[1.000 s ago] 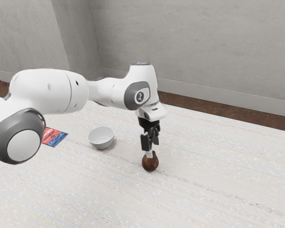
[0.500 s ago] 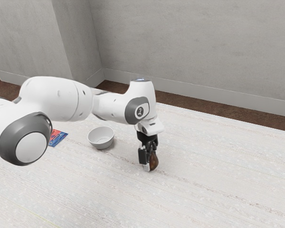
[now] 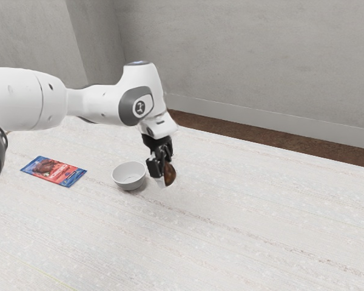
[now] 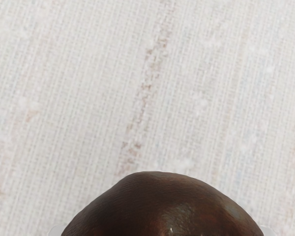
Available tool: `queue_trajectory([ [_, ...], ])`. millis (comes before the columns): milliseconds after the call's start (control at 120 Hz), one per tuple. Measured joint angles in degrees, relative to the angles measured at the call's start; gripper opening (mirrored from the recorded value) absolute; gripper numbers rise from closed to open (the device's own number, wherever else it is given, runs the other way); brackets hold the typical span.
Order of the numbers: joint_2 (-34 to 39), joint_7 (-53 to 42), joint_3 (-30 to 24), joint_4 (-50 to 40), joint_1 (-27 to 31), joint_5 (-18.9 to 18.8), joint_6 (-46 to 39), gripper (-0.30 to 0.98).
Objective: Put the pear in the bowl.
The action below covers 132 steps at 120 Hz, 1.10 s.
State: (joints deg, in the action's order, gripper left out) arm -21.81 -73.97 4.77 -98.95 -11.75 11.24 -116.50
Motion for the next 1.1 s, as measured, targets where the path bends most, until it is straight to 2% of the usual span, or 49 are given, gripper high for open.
queue_trajectory([
  [117,5.86,-0.04,4.43,-3.25,2.31,-2.86,0.25,0.25],
  [233,6.37,-0.09,7.45,-3.01,4.94,-5.04,0.70,0.25],
  [367,0.27,-0.17,7.83,2.59,8.36,-5.96,0.95,0.25],
  [533,-6.88,-0.26,7.85,6.92,8.84,-6.05,1.07,0.25],
  [825,-9.97,-0.24,7.85,8.62,7.79,-5.78,0.98,0.26],
  [1100,-10.36,-0.17,7.87,8.75,7.56,-5.40,1.33,0.50],
])
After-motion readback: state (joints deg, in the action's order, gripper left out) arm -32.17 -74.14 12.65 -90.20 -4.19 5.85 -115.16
